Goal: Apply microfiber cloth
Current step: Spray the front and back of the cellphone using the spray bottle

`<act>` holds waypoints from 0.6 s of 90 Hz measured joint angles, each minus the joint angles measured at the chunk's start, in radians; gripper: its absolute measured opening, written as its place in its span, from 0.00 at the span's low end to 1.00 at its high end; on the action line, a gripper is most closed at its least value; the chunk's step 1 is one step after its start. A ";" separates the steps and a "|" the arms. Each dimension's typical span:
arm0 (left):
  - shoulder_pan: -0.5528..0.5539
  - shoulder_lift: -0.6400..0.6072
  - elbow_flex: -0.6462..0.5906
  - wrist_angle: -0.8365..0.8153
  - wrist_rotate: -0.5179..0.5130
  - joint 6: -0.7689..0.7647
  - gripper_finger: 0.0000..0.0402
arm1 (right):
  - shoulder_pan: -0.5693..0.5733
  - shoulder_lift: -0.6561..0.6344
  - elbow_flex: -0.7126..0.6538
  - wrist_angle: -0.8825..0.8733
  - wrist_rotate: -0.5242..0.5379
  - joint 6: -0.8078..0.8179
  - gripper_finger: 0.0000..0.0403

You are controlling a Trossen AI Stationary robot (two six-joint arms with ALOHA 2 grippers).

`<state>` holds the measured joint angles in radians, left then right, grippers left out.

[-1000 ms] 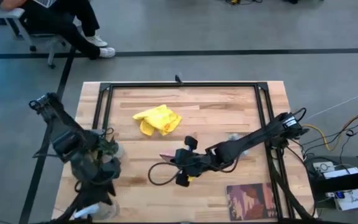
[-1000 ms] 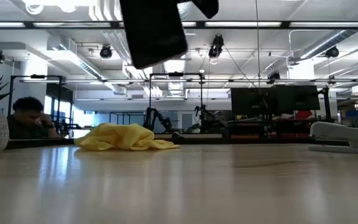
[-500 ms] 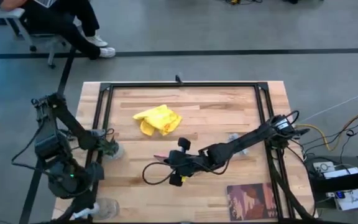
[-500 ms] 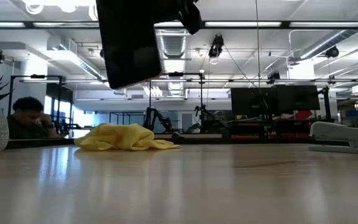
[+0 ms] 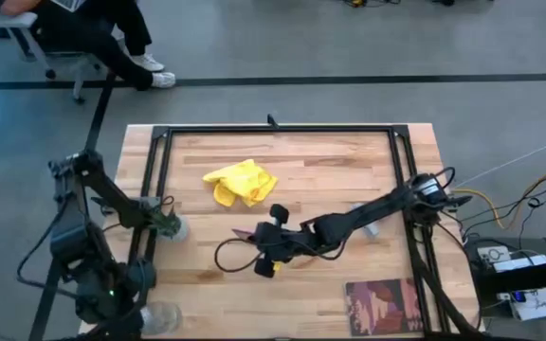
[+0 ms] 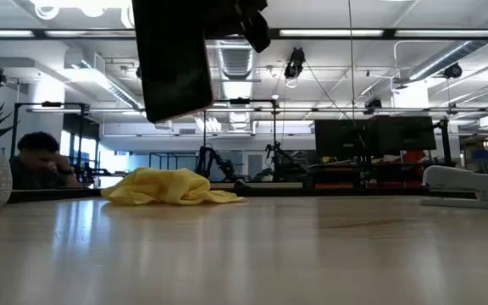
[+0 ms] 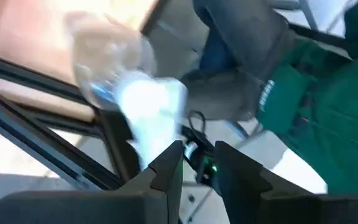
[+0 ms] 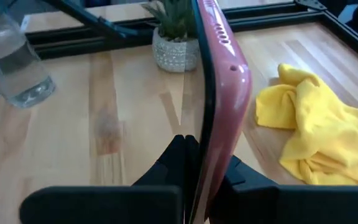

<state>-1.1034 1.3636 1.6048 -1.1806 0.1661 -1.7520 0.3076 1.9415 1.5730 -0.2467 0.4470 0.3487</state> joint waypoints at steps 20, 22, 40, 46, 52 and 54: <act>-0.055 0.112 0.215 -0.208 0.031 0.005 0.15 | -0.041 0.000 0.000 0.033 0.001 0.019 0.01; -0.065 0.122 0.238 -0.249 0.031 0.005 0.15 | -0.044 0.000 0.000 0.038 0.001 0.019 0.01; -0.119 0.163 0.316 -0.342 -0.030 0.028 0.15 | -0.061 0.000 0.000 0.055 -0.001 0.019 0.01; -0.117 0.160 0.313 -0.320 -0.057 0.044 0.15 | -0.062 0.000 0.000 0.054 -0.002 0.019 0.01; -0.116 0.159 0.312 -0.331 -0.059 0.078 0.15 | -0.064 0.000 0.000 0.055 -0.002 0.019 0.01; -0.116 0.160 0.312 -0.335 -0.058 0.087 0.15 | -0.064 0.000 0.000 0.054 -0.002 0.019 0.01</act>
<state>-1.2193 1.5232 1.9167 -1.5156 0.1085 -1.6648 0.2438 1.9415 1.5726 -0.1923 0.4446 0.3676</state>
